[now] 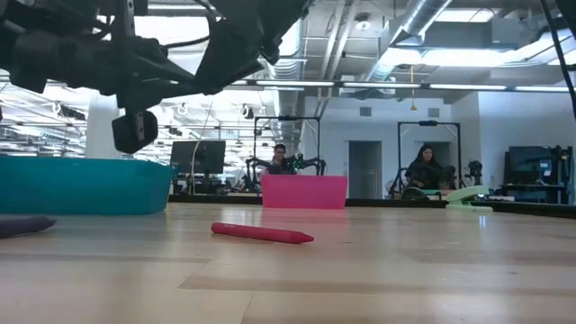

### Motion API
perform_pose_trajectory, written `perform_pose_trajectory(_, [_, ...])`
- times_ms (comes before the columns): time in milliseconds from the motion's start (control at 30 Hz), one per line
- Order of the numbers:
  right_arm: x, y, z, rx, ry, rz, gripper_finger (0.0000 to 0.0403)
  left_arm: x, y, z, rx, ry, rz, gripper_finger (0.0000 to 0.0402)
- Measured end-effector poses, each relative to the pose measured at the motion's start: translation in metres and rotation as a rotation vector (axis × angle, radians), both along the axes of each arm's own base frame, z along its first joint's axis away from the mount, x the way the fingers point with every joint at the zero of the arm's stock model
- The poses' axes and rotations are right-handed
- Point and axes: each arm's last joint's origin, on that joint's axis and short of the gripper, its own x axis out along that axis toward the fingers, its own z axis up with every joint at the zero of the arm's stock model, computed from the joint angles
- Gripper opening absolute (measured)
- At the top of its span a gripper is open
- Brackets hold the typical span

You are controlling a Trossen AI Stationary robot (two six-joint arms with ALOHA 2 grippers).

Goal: Sort crayons/erasers/pens/pencils in bins
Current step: Put the blue eraser into the transparent bin

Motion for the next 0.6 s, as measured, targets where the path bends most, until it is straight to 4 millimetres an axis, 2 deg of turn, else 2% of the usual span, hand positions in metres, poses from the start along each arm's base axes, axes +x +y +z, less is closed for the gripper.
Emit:
perform_pose_trajectory(200, [-0.009, 0.006, 0.012, -0.051, 0.000, -0.031, 0.0229, 0.001, 0.005, 0.000, 0.103, -0.004, -0.001, 0.0013])
perform_pose_trajectory(333, [-0.030, 0.011, 0.033, -0.094, 0.045, -0.047, 0.0252, 0.000, 0.013, 0.002, 0.217, 0.045, 0.000, 0.0014])
perform_pose_trajectory(400, [-0.044, 0.011, 0.041, -0.102, 0.105, -0.051, 0.0241, 0.001, 0.017, 0.005, 0.305, 0.113, 0.001, 0.0015])
perform_pose_trajectory(467, [-0.054, 0.013, 0.047, -0.109, 0.132, -0.066, 0.0212, 0.002, 0.020, 0.012, 0.408, 0.179, -0.007, 0.0015])
perform_pose_trajectory(600, [-0.072, 0.016, 0.031, -0.135, 0.162, -0.064, 0.0119, 0.004, 0.021, 0.035, 0.632, 0.343, -0.060, 0.0015])
